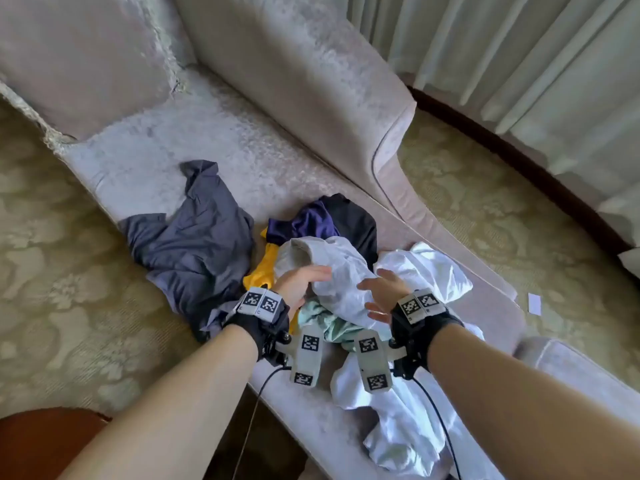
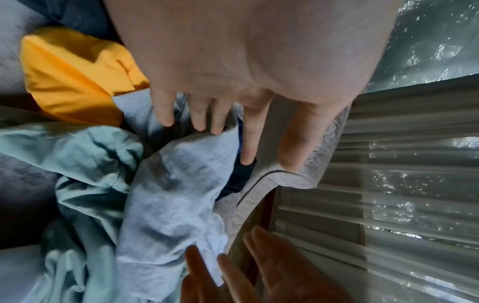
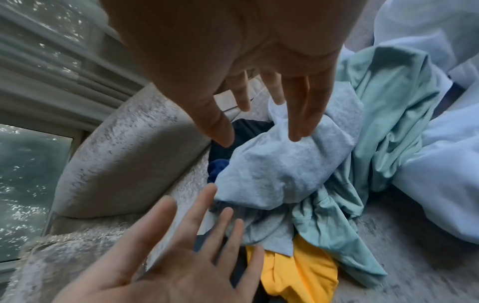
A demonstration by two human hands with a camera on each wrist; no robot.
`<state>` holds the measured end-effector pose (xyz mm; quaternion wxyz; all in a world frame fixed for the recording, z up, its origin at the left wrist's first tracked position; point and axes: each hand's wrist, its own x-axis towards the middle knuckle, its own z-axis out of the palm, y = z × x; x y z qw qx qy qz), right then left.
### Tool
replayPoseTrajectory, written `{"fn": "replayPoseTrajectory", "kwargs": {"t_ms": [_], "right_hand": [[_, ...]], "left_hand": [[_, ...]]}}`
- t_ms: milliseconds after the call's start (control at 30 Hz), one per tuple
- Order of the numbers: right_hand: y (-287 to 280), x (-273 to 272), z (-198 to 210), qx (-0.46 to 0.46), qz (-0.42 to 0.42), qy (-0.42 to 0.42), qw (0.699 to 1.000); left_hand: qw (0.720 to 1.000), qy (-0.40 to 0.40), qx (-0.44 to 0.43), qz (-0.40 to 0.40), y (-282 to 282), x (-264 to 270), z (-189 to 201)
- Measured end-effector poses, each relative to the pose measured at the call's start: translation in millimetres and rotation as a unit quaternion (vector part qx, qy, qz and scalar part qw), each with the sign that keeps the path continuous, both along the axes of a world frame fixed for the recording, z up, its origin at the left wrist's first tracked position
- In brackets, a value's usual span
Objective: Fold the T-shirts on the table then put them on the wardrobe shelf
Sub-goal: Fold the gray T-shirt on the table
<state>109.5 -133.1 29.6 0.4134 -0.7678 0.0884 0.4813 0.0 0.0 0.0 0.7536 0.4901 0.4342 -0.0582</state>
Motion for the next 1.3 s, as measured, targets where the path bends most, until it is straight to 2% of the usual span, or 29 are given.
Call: {"fn": "replayPoseTrajectory", "kwargs": {"t_ms": [67, 133, 233, 367, 467, 567, 633, 700, 767, 833, 933, 1133, 1200, 1300], "right_hand": [[4.3, -1.2, -17.6, 0.025, -0.014, 0.034, 0.999], [5.6, -3.0, -43.2, 0.054, 0.009, 0.037, 0.998], [11.0, -12.2, -76.1, 0.015, 0.080, -0.042, 0.996], [16.6, -19.2, -104.8, -0.044, 0.081, -0.096, 0.991], [10.1, -30.9, -105.0, -0.079, 0.074, -0.148, 0.983], [1.7, -47.2, -96.3, -0.102, 0.152, -0.189, 0.965], [2.3, -56.1, -86.7, -0.106, 0.194, -0.212, 0.952], [6.6, -58.9, -79.1, -0.094, 0.199, -0.244, 0.944], [10.2, -60.3, -77.0, -0.059, 0.173, -0.277, 0.943], [12.5, -65.5, -68.4, 0.008, 0.111, -0.304, 0.946], [13.4, -80.4, -31.6, 0.143, 0.009, -0.276, 0.950], [-3.6, -140.0, 55.9, 0.311, 0.003, -0.283, 0.907], [-13.3, -170.5, 82.7, 0.360, 0.016, -0.244, 0.900], [-30.4, -220.7, 123.1, 0.446, 0.035, -0.138, 0.884]], "left_hand": [[0.999, -0.009, 0.017, -0.030, -0.1, 2.5, -22.2], [0.998, -0.017, 0.020, -0.057, 0.8, 3.1, -46.5], [0.998, -0.033, 0.018, -0.050, -0.9, 2.2, -76.1], [0.995, -0.088, 0.014, -0.042, -4.2, -1.3, -92.6], [0.994, -0.109, -0.013, 0.029, -8.9, -10.0, -101.1], [0.989, -0.127, -0.031, 0.071, -19.1, -21.4, -105.4], [0.987, -0.130, -0.036, 0.086, -23.2, -27.9, -107.9], [0.987, -0.145, -0.008, 0.075, -23.9, -33.8, -104.5], [0.986, -0.154, 0.045, 0.051, -23.6, -40.9, -95.6], [0.980, -0.161, 0.107, 0.043, -23.4, -51.3, -79.4], [0.971, -0.188, 0.141, 0.039, -28.4, -71.1, -37.9], [0.935, -0.249, 0.252, 0.026, -55.1, -149.2, 44.0], [0.911, -0.253, 0.326, 0.017, -74.1, -188.0, 75.6], [0.879, -0.230, 0.415, 0.040, -98.9, -244.7, 119.0]]}}
